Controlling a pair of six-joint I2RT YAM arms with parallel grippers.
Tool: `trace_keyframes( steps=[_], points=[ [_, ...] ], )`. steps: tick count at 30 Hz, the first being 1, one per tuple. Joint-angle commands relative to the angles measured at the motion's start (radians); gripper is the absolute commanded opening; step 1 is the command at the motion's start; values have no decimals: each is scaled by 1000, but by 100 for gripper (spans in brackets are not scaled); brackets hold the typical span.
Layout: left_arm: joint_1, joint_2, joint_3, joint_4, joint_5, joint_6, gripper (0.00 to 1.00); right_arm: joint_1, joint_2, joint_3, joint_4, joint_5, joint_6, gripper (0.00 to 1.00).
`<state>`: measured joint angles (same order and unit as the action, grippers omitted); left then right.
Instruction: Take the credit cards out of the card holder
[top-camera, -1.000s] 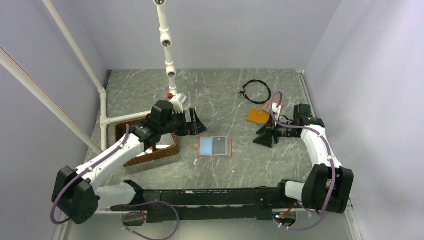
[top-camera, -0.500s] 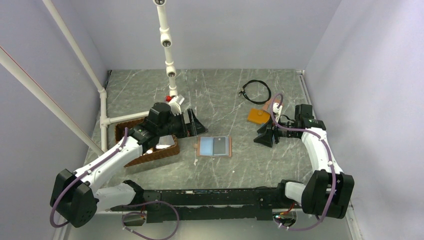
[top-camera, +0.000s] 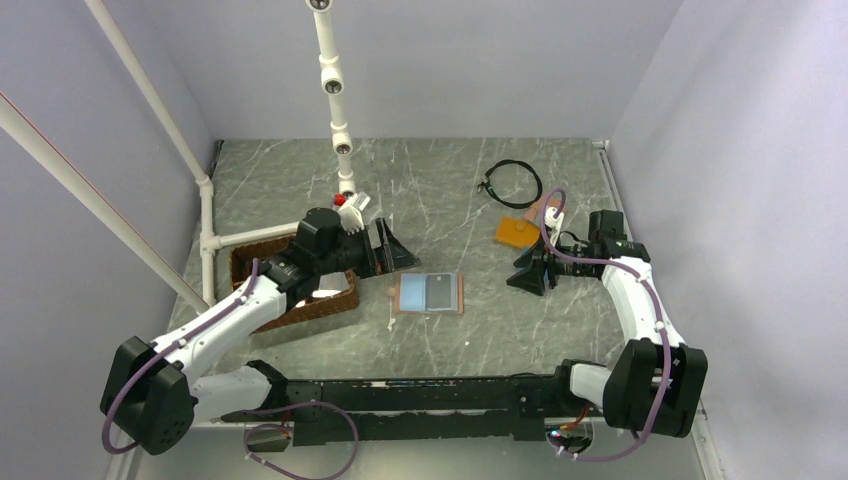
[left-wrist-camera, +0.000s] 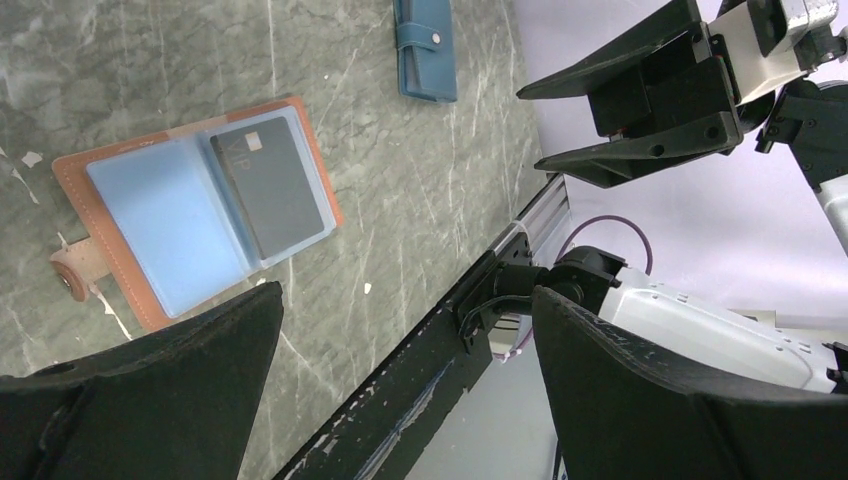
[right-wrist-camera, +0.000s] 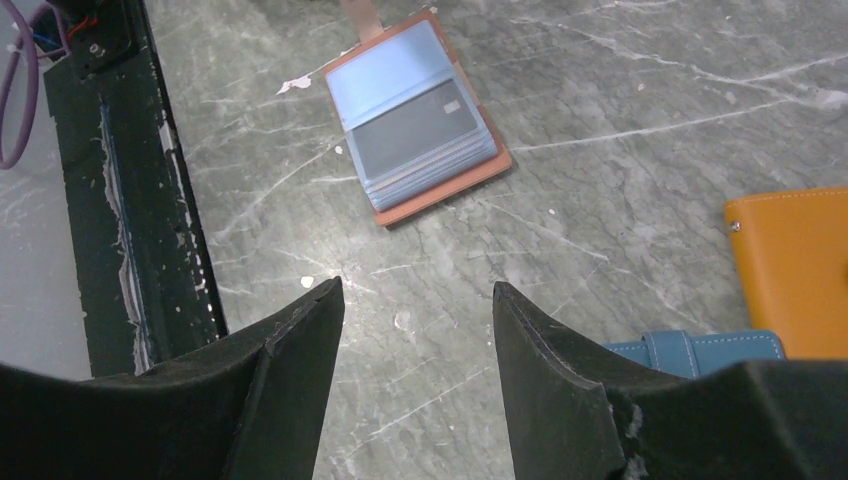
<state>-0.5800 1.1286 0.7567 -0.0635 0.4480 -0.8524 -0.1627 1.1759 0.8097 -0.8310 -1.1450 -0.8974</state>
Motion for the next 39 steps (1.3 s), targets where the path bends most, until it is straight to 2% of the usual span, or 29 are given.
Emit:
trace_keyframes(
  steps=[1,18,24,39],
  points=[
    [-1,16,19,56,24,-10,99,-3,-7,-11,57,-31,-15,59],
    [-4,94,26,134,45,-18,99,6,66,31,56,0,-73,60],
    [-9,139,90,68,61,33,100,19,86,31,93,-1,-40,60],
    [-8,204,135,65,79,81,100,34,83,16,111,20,-21,60]
  ],
)
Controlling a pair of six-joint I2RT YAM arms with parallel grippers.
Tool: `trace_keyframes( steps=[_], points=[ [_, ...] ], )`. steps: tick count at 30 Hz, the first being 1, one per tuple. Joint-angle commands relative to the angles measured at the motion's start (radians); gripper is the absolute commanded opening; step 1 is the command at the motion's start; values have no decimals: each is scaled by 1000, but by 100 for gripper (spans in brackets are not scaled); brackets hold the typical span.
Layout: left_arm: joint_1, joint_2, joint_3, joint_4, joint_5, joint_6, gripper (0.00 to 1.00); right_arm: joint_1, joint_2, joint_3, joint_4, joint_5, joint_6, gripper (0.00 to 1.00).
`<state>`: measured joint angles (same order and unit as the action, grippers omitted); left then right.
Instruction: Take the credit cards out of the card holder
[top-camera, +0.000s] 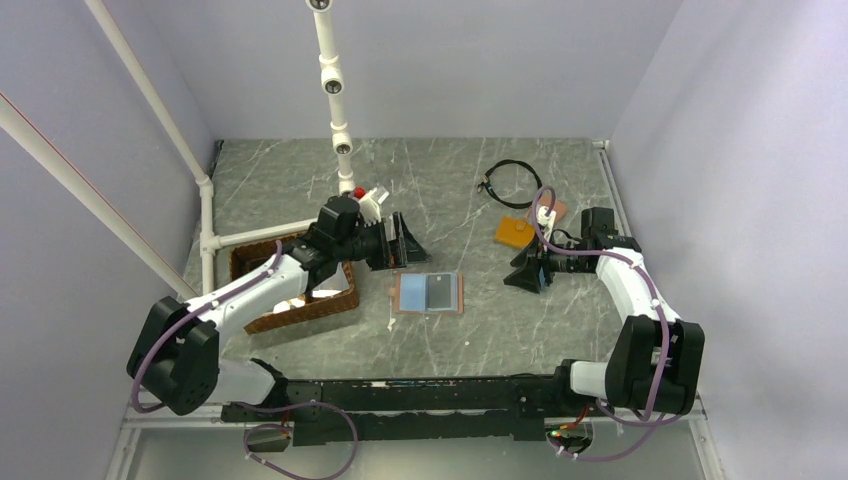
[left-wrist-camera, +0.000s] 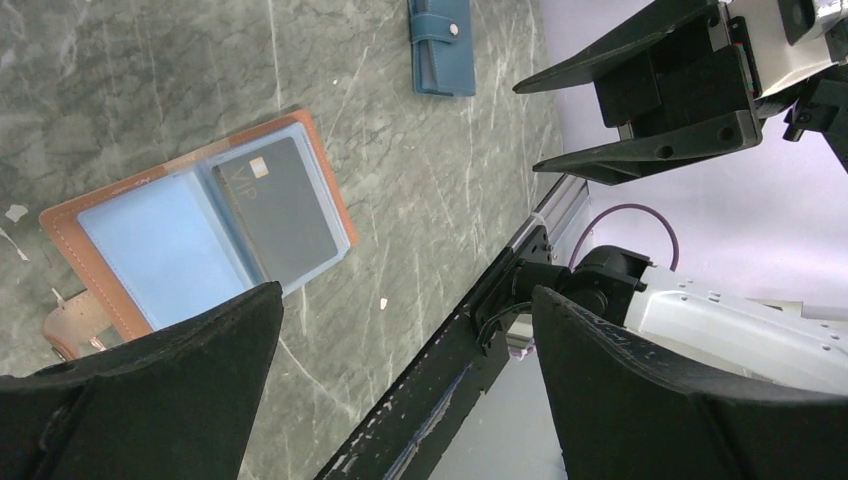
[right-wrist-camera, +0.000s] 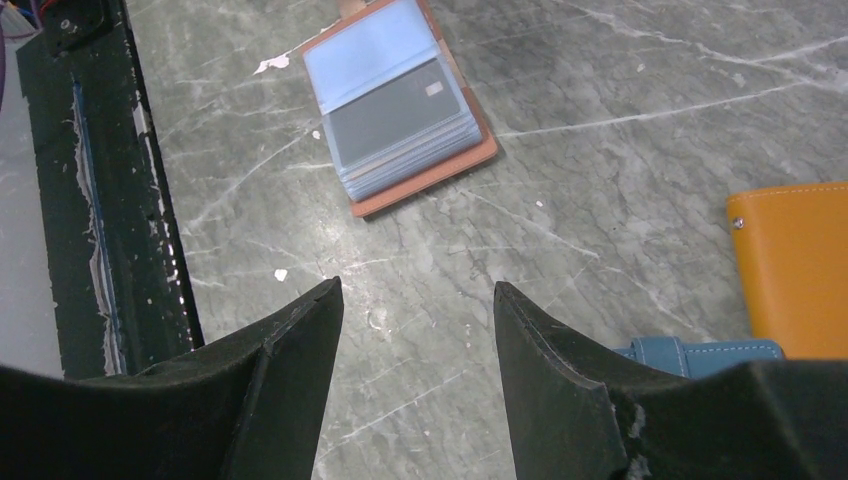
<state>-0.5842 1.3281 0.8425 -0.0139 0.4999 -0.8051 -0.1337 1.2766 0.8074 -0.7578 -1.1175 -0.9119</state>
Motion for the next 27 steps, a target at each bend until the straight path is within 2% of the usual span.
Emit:
trace_keyframes(
  steps=[1,27],
  points=[
    [-5,5,50,15,26,36,99,5,-17,17,38,-7,-6,60],
    [-21,-8,24,28,32,4,100,30,-20,7,63,23,8,60]
  ],
)
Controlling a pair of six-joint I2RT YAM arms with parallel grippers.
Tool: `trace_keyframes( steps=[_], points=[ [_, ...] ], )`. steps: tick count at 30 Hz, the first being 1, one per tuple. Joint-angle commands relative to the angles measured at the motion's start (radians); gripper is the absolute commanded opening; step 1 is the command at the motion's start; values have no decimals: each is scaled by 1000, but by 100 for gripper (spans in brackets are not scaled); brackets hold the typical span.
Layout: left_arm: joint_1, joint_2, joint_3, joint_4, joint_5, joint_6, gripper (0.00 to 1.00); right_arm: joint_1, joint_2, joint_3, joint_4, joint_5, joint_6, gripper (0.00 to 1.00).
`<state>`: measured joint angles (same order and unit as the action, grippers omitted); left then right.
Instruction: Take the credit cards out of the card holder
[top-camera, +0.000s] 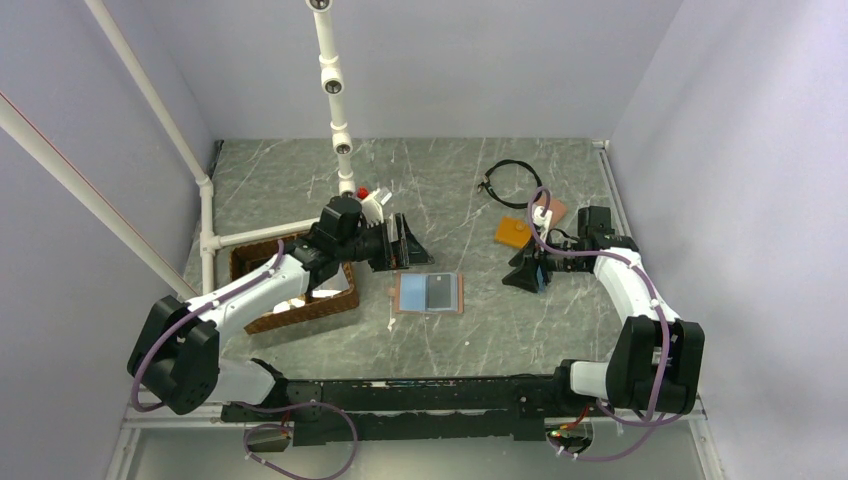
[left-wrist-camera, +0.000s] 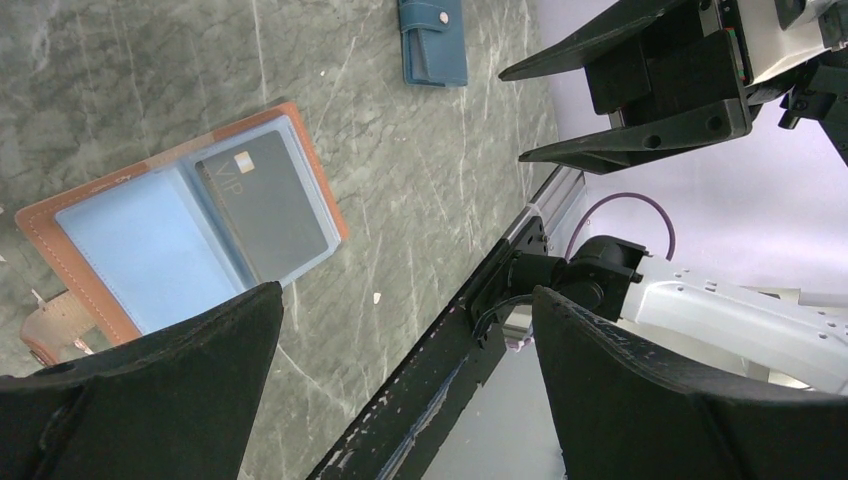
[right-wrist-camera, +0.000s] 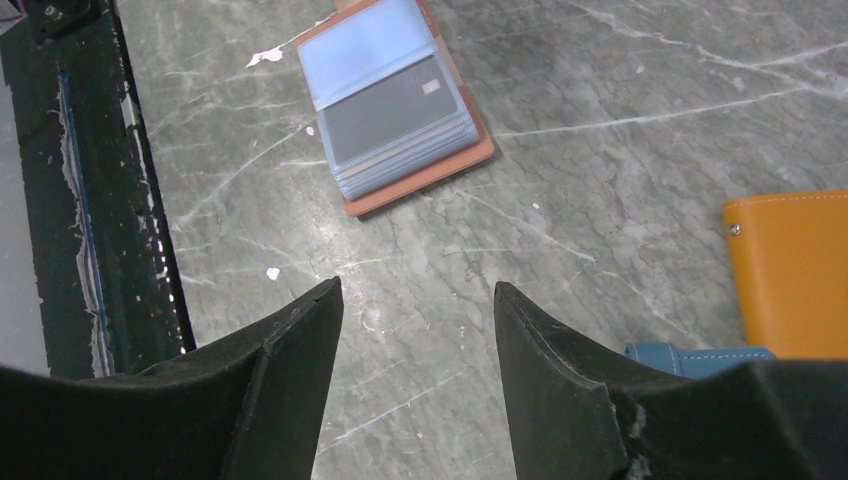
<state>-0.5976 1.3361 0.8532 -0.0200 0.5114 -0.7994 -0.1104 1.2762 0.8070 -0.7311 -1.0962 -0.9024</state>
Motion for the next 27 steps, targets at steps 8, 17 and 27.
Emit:
trace_keyframes(
  steps=[8,17,27],
  points=[
    [-28,10,32,45,24,-4,100,13,-25,-1,51,7,14,60],
    [-43,15,32,40,11,-8,99,23,-32,-15,65,19,27,60],
    [-60,20,27,48,-2,-21,100,46,-30,-15,76,46,43,60]
  ],
)
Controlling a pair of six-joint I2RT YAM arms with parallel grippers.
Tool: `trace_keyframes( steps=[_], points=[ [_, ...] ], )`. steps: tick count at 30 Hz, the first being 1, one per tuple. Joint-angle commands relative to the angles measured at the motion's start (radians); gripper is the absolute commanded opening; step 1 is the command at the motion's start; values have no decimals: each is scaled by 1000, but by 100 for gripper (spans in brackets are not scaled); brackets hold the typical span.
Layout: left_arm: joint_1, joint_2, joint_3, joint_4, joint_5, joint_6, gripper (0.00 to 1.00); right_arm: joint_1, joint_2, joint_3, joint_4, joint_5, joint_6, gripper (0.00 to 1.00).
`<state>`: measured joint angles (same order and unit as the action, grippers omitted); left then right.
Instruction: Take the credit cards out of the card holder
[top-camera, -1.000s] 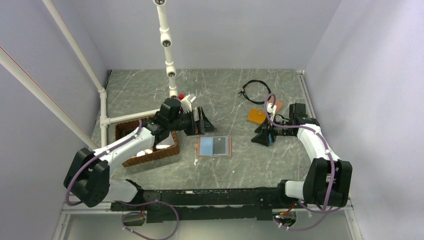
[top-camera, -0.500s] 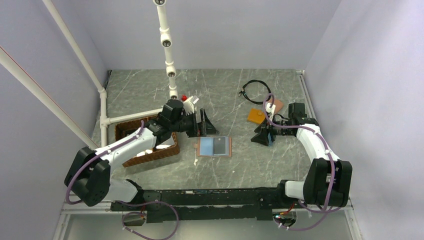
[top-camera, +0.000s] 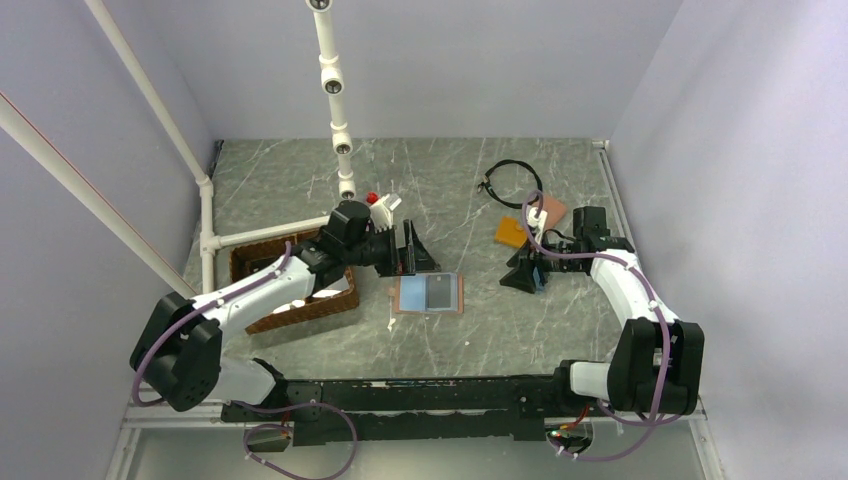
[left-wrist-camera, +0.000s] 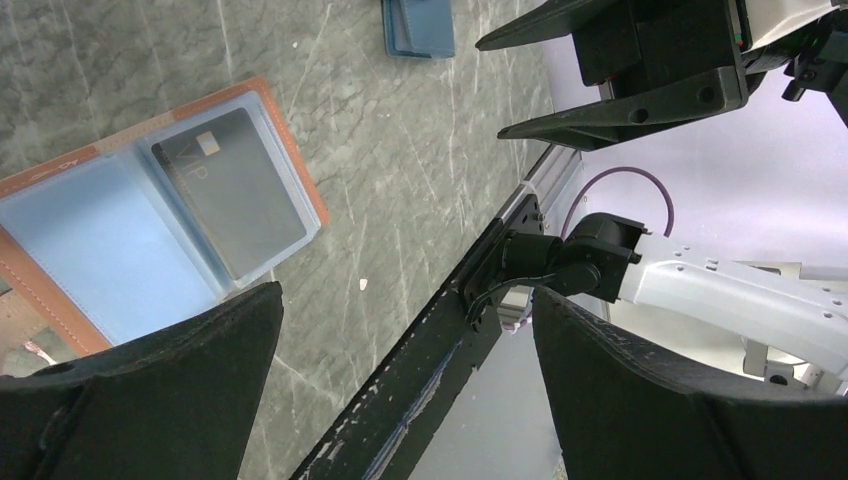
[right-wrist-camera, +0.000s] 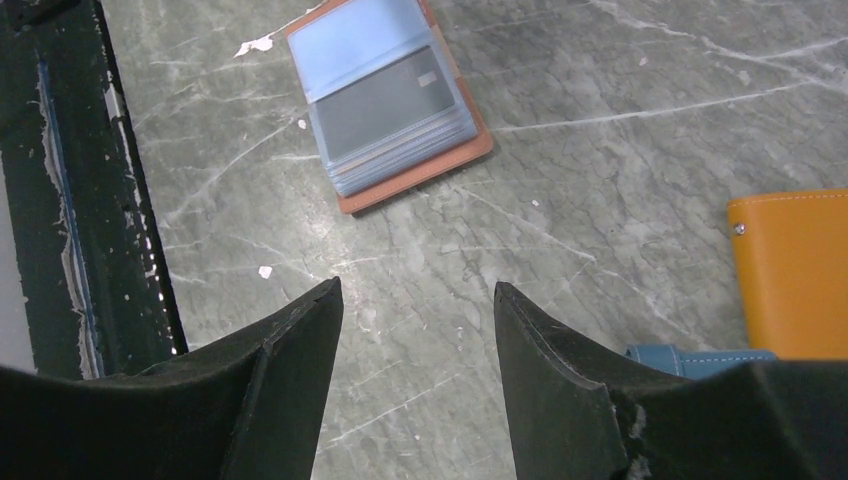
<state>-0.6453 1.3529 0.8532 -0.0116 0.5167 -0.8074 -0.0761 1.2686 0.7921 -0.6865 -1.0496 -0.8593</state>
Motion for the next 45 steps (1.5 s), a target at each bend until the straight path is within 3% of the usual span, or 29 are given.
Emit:
trace_keyframes(
  steps=[1,38,45],
  points=[
    [-16,8,28,42,-7,-15,99,15,-24,-1,34,0,1,60],
    [-53,75,63,30,-17,-12,100,70,-12,-19,58,49,24,60],
    [-63,80,74,-8,-50,-7,99,127,3,-14,58,53,23,60]
  ],
)
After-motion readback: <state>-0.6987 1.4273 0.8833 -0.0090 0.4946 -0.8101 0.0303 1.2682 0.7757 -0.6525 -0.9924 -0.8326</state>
